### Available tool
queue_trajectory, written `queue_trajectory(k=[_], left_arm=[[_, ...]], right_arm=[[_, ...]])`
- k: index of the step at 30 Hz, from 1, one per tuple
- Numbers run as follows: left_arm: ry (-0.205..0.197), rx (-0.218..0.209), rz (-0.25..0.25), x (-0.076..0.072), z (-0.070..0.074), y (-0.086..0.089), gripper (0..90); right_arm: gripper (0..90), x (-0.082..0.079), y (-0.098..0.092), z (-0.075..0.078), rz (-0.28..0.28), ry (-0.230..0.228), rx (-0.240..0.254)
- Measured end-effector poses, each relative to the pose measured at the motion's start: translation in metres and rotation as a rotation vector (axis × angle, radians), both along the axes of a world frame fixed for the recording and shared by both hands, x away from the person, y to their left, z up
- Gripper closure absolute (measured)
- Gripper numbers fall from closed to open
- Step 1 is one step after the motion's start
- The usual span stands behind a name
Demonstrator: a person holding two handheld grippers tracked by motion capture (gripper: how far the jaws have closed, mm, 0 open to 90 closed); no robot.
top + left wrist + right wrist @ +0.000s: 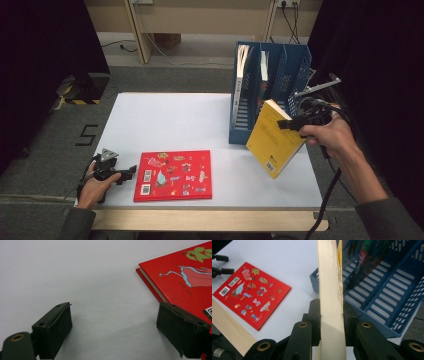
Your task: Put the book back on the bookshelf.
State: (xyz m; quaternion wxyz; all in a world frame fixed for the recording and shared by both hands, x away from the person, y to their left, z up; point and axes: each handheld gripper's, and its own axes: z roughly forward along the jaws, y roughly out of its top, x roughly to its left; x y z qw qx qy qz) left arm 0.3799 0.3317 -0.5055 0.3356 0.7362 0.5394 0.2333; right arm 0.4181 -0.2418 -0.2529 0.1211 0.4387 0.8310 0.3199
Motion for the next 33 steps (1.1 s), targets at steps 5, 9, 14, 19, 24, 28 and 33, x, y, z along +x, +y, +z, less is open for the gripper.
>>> queue_trajectory(k=[5,9,14,19,24,28,33], left_arm=[[0.0,0.001,0.0,0.0,0.0,0.0,11.6],[0.0,0.001,0.0,0.0,0.0,0.0,11.6],[0.0,0.001,0.0,0.0,0.0,0.0,11.6],[0.0,0.001,0.001,0.0,0.0,0.0,11.5],[0.002,0.002,-0.001,0.0,0.0,0.0,11.4],[0.002,0.001,-0.001,0.0,0.0,0.0,11.3],[0.002,0.001,-0.001,0.0,0.0,0.0,11.3]], right_arm=[[75.4,-0.003,-0.011,0.012,-0.021,-0.029,0.009],[75.4,-0.005,-0.018,0.023,-0.038,-0.046,0.011],[75.4,-0.004,-0.027,0.035,-0.066,-0.062,0.019],[75.4,0.002,-0.037,0.045,-0.11,-0.089,0.034],[75.3,0.013,-0.044,0.051,-0.153,-0.115,0.041],[75.3,0.024,-0.042,0.052,-0.17,-0.117,0.058],[75.3,0.041,-0.039,0.05,-0.193,-0.119,0.064]])
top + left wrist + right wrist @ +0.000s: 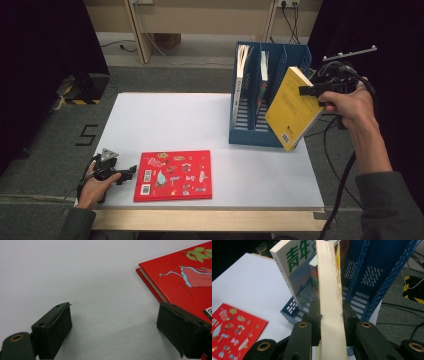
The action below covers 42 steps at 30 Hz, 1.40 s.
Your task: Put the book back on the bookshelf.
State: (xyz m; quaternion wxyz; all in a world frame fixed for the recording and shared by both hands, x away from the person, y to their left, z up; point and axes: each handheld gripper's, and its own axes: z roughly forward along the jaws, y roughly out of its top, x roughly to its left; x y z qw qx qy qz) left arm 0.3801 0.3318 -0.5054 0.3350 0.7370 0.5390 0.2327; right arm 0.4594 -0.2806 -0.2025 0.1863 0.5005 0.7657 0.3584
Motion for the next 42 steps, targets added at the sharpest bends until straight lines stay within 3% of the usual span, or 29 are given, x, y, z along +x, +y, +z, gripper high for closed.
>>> queue_trajectory(k=[15,20,23,32,42], left_arm=[[0.001,0.0,0.0,0.0,0.0,0.0,11.2],[0.001,0.0,0.0,0.0,0.0,0.0,11.2],[0.0,0.001,0.0,0.0,0.0,0.0,11.2],[0.001,0.0,-0.001,0.0,0.0,0.0,11.1],[-0.001,0.0,0.0,0.0,0.0,0.0,11.1]], right_arm=[[75.2,0.037,0.012,0.005,-0.076,-0.013,-0.008],[75.2,0.054,0.02,0.001,-0.099,-0.011,0.02],[75.1,0.064,0.024,-0.001,-0.131,-0.014,0.041],[75.0,0.092,0.04,0.003,-0.211,-0.022,0.031],[74.6,0.116,0.054,-0.012,-0.244,0.002,0.025]])
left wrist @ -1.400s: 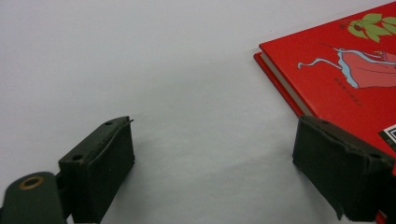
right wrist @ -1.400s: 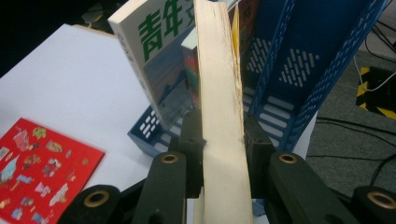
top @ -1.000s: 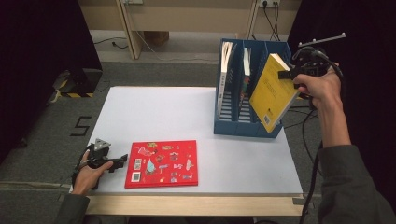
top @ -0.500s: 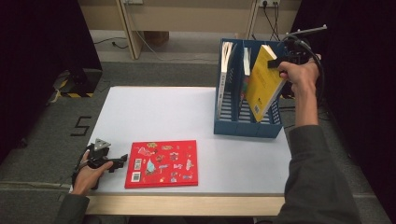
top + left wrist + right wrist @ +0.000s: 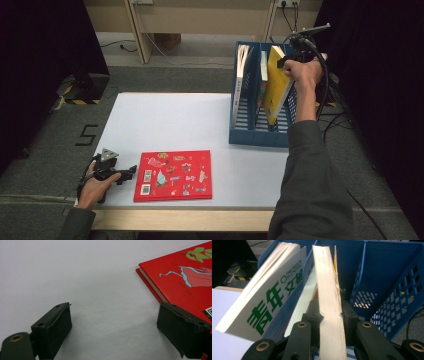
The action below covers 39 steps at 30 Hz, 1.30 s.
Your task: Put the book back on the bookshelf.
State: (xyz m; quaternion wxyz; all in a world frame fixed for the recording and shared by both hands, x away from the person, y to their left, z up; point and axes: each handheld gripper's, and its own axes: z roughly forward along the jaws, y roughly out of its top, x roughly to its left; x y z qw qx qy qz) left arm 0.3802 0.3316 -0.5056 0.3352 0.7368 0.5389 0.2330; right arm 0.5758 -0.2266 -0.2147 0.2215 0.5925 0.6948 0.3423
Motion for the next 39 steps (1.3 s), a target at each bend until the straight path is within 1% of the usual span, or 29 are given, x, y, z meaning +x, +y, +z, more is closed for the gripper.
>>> queue_trajectory(k=[5,10,14,22,26,30,32,33,34,39], left_arm=[[0.0,-0.001,0.0,0.0,0.0,0.0,11.1],[0.0,0.0,0.0,0.0,0.0,0.0,11.1],[0.0,-0.001,0.0,0.0,0.0,0.0,11.0],[0.0,0.0,0.0,0.0,0.0,0.0,11.0],[0.0,0.0,0.0,0.0,0.0,0.0,11.0],[0.0,0.0,0.0,0.0,0.0,0.0,11.0],[0.0,0.0,0.0,0.0,0.0,0.0,11.0],[0.0,0.0,0.0,0.0,0.0,0.0,11.0],[-0.001,0.0,0.0,0.0,0.0,0.0,11.0],[-0.002,0.0,0.001,0.0,0.0,0.0,11.0]], right_arm=[[74.5,0.013,0.003,-0.016,-0.003,0.021,-0.012],[74.3,0.025,0.004,-0.035,-0.018,0.05,-0.004],[74.2,0.031,0.004,-0.044,-0.021,0.059,-0.005],[74.3,0.038,0.002,-0.051,-0.044,0.054,0.008],[74.0,0.041,0.003,-0.056,-0.052,0.051,0.007],[73.5,0.043,0.007,-0.064,-0.049,0.063,-0.007],[73.2,0.044,0.008,-0.069,-0.052,0.077,-0.012],[72.6,0.044,0.008,-0.071,-0.051,0.08,-0.009],[72.4,0.044,0.009,-0.072,-0.051,0.072,0.001],[69.4,0.038,0.009,-0.071,-0.045,0.06,0.028]])
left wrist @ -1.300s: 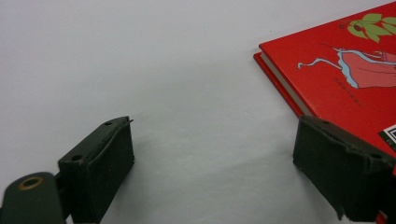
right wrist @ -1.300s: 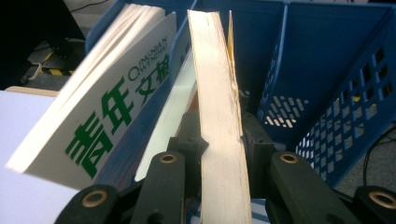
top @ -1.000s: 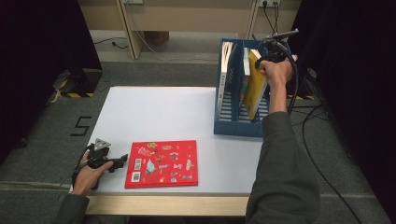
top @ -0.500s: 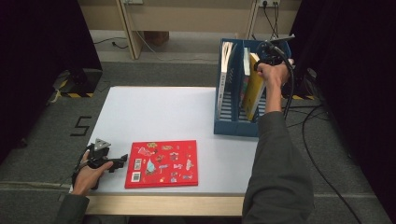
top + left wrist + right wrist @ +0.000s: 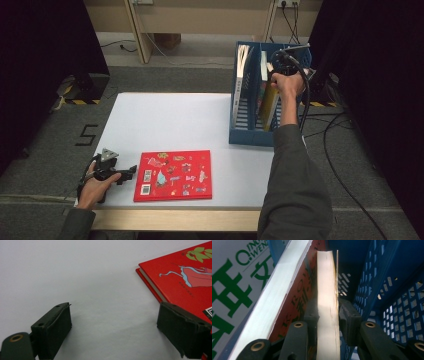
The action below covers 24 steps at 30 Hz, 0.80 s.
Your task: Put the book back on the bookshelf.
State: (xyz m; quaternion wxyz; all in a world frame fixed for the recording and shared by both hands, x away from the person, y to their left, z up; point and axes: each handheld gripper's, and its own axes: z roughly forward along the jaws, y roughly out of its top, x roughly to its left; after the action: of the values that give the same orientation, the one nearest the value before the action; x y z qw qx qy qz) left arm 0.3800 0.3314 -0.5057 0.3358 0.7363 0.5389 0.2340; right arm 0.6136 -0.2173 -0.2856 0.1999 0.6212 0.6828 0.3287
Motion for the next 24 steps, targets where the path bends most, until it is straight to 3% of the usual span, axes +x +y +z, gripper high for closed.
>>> queue_trajectory(k=[10,24], left_arm=[[0.0,0.0,0.0,0.0,0.0,0.0,11.0],[-0.002,-0.001,0.001,0.0,0.0,0.0,11.0]], right_arm=[[60.8,-0.022,-0.014,-0.005,0.071,-0.022,0.106],[55.1,-0.062,-0.022,-0.005,0.193,-0.063,0.074]])
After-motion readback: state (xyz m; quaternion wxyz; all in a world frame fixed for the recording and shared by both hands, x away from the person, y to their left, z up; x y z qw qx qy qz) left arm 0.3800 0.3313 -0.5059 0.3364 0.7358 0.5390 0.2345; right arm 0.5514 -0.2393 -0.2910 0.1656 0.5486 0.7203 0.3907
